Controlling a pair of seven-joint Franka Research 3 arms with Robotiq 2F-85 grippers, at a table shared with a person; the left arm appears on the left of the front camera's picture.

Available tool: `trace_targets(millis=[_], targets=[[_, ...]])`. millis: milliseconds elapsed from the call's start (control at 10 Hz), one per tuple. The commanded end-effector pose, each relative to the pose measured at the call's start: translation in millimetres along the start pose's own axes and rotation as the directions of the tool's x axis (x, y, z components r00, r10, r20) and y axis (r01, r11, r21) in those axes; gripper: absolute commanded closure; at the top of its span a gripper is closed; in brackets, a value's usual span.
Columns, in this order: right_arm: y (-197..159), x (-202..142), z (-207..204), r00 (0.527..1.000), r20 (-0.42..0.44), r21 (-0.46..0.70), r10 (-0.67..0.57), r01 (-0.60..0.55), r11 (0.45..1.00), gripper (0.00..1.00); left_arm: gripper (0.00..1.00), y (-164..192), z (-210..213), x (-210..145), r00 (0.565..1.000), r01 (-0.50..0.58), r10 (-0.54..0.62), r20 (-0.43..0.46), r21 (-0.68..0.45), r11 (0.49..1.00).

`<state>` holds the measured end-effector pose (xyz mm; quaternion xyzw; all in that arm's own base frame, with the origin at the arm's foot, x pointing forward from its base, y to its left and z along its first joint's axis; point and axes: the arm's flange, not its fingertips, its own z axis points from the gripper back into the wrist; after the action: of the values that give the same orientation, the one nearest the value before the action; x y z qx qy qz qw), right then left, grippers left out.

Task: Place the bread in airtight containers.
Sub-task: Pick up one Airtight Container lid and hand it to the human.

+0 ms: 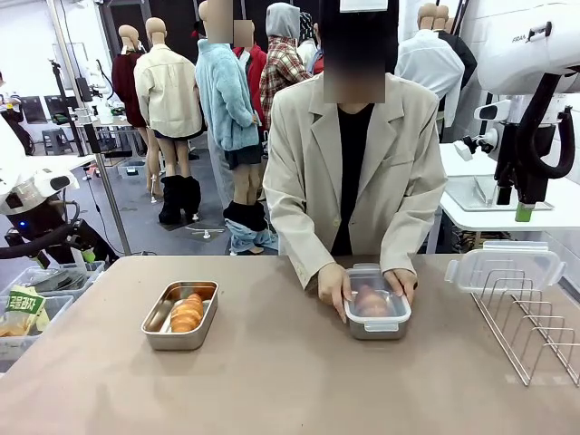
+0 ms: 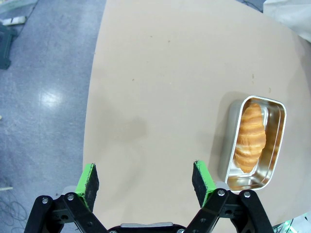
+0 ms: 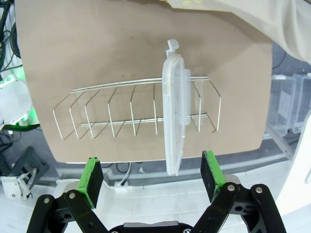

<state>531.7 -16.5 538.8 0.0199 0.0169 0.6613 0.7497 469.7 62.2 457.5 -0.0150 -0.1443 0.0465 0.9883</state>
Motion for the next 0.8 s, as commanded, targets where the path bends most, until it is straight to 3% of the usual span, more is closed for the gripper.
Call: trace_targets(millis=[0, 700], targets=[[0.2, 0.9, 1.0, 1.000, 0.000, -0.001, 0.001, -0.001, 1.000, 0.00, 0.00, 2.2, 2.0, -0.9, 1.000, 0.007, -0.007, 0.000, 0.008, 1.000], [0.2, 0.9, 1.0, 1.000, 0.000, -0.001, 0.001, -0.001, 1.000, 0.00, 0.00, 2.2, 2.0, -0.9, 1.000, 0.007, -0.007, 0.000, 0.008, 1.000]])
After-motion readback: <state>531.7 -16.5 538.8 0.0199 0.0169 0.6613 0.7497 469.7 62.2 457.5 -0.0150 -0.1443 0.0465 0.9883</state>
